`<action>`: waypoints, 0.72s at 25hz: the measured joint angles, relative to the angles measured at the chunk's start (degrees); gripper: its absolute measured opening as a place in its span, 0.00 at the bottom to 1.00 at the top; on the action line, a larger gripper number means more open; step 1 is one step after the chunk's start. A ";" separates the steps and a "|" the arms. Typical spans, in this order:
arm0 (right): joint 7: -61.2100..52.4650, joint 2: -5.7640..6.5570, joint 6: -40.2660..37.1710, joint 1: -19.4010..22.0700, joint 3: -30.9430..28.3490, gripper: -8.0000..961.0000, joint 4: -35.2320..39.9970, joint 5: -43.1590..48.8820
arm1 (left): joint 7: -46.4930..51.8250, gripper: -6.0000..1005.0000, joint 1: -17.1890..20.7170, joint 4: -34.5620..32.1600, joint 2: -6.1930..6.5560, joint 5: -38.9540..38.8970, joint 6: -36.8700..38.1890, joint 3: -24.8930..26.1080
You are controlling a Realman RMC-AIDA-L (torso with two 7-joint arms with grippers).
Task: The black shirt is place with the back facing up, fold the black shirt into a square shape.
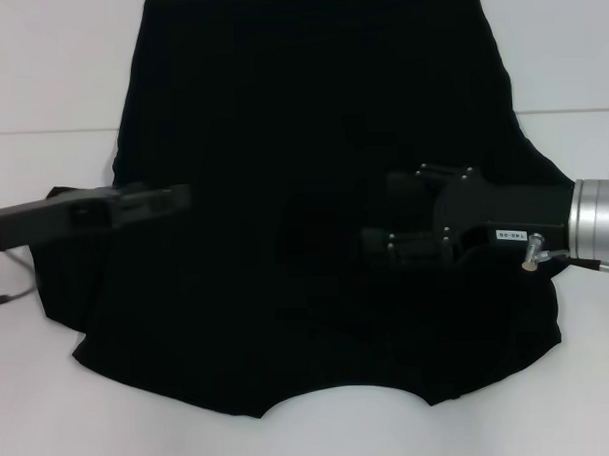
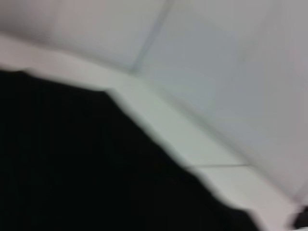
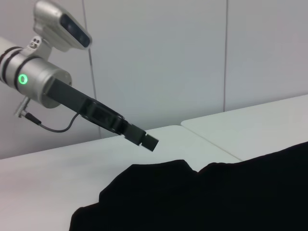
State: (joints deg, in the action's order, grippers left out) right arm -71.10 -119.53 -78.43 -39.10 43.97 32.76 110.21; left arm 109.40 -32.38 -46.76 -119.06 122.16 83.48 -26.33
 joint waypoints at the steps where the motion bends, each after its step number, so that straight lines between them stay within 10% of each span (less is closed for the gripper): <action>1: -0.08 -0.02 0.03 -0.09 0.04 0.93 -0.08 0.00 | 2.27 0.93 0.07 -1.07 0.20 1.78 -1.24 0.22; 18: -3.83 -0.02 -0.27 -1.21 2.89 0.93 -0.07 0.59 | 23.74 0.93 -0.59 -7.18 1.27 20.86 -8.40 1.70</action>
State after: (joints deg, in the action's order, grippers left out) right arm -74.93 -119.55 -78.70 -40.31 46.86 32.69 110.79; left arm 133.14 -32.97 -53.94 -117.79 143.02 75.09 -24.63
